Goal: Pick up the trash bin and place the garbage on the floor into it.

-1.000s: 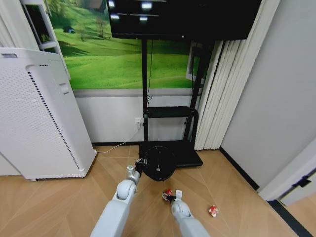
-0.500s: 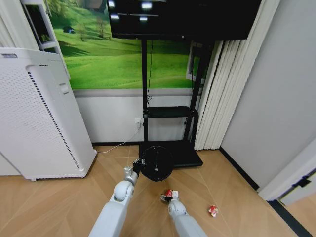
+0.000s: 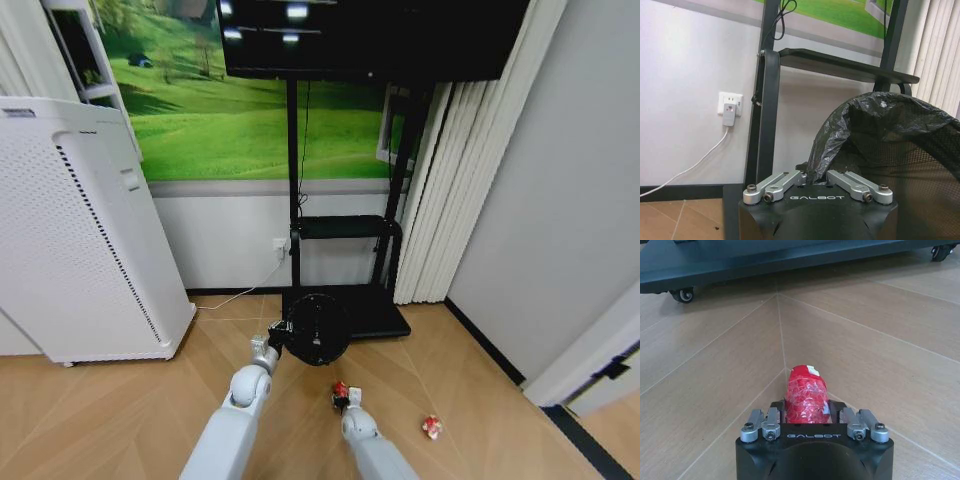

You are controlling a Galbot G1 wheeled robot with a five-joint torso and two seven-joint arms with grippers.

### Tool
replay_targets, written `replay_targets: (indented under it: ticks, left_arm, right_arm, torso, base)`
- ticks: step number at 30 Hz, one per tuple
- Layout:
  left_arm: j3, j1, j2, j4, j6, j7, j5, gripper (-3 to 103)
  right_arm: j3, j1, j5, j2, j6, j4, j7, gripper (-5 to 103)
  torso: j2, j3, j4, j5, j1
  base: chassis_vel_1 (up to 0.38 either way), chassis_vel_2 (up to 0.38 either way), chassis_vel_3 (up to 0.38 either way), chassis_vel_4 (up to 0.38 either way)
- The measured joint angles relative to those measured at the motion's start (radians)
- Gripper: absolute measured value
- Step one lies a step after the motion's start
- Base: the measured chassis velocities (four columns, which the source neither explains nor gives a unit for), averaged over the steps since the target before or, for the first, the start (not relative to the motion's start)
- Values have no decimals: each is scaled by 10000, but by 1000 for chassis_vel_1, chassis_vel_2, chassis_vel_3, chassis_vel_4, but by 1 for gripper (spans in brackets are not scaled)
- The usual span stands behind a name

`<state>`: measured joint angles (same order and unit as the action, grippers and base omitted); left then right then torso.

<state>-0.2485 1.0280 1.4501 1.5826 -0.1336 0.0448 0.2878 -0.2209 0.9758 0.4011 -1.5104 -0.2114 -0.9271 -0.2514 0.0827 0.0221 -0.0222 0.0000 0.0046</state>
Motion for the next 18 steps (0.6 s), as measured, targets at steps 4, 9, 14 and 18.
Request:
replay_targets:
  ticks: [4, 9, 14, 18]
  left_arm:
    - [13, 0, -17, 43, 1, -19, 15, 3]
    - [-56, 0, -38, 34, 2, -27, 24, 3]
    - [-206, 77, 67, -15, 51, -47, 2, 3]
    - [-423, 219, 136, 3, 64, -98, -1, 3]
  right_arm:
    - [-58, 59, -62, -2, 62, -17, 32, 46]
    - [-261, 324, -88, 46, 78, -562, -20, 46]
    - [-639, 962, 861, 528, -257, -2441, -340, 46]
    - [-1122, 1378, 1452, 877, -544, -4107, -669, 46]
  torso:
    - [0, 0, 0, 0, 0]
    - [0, 0, 1, 3, 0]
    - [0, 0, -1, 1, 0]
    - [0, -1, 0, 0, 0]
  base:
    - [0, 0, 0, 0]
    - [0, 0, 0, 0]
    - [0, 0, 0, 0]
    - [0, 0, 0, 0]
